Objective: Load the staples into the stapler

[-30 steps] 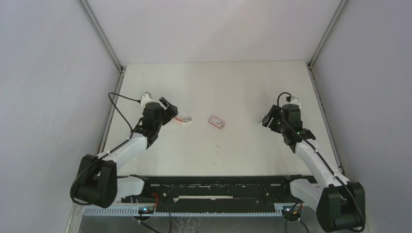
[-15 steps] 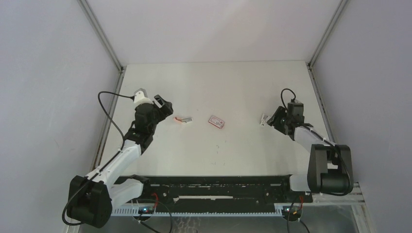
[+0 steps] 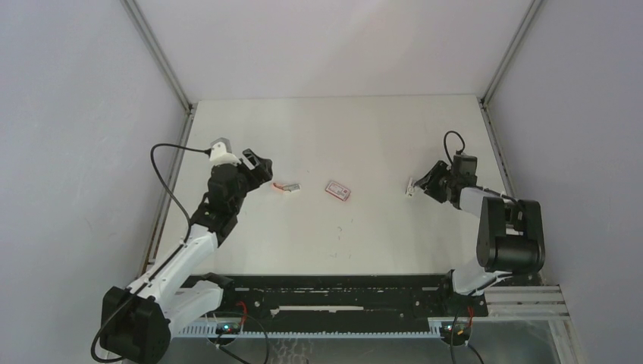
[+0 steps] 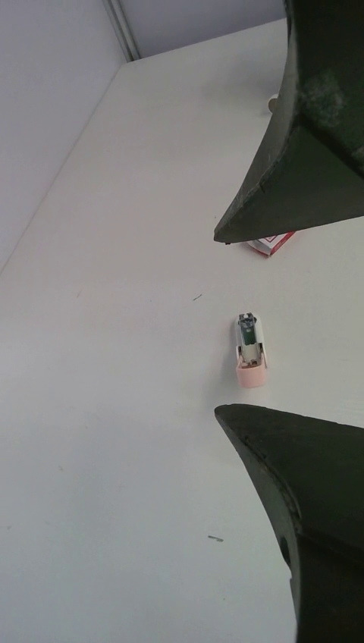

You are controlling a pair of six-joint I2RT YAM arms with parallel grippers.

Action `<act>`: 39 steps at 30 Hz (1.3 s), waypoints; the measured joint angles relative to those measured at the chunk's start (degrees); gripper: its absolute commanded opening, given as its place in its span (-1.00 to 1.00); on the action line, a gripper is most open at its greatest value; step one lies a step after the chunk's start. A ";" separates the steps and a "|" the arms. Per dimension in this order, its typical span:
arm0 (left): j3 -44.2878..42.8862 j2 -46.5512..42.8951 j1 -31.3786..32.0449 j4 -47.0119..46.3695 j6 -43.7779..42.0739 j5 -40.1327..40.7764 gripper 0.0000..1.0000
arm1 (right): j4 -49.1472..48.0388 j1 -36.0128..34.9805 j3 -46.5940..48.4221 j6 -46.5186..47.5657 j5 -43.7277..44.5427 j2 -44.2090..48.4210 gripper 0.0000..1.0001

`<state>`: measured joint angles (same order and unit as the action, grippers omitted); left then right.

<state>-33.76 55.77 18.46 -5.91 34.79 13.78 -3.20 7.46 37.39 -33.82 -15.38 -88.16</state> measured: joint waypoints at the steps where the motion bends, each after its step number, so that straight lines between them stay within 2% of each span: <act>1: 0.00 -0.15 0.13 0.13 -0.07 0.00 0.63 | -0.28 0.07 0.33 -0.07 -0.37 -0.72 -0.15; 5: 0.00 -0.66 0.57 0.85 -0.70 0.00 0.63 | -1.38 0.07 1.62 -0.50 -1.81 -3.43 -0.20; 10: 0.00 -0.76 1.46 2.14 -1.36 0.00 0.63 | -2.10 0.07 2.99 -0.87 -2.95 -5.46 -0.52; 16: 0.00 -1.22 3.52 3.58 -1.42 0.04 0.62 | -2.38 -0.04 3.61 -0.96 -3.28 -5.75 -1.00; 22: -0.11 -1.33 8.70 4.11 -1.40 0.04 0.62 | -1.49 -2.49 3.63 0.70 -2.21 -4.81 -1.00; 27: -1.09 0.79 16.15 4.35 -1.36 -1.05 0.62 | 1.09 -9.86 3.04 3.15 0.52 1.66 -1.00; 31: -3.21 4.79 21.22 1.95 -0.90 -5.97 0.63 | 1.77 -18.93 1.77 4.74 2.51 10.34 -1.00; 39: -3.48 9.09 24.39 -7.04 0.66 -19.10 0.67 | 1.90 -38.34 0.17 7.17 5.25 22.49 -1.00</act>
<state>-37.23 64.86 42.85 -12.95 35.44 -5.32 -1.30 -30.87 37.56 -26.65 -10.13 -65.67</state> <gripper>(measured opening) 0.831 0.045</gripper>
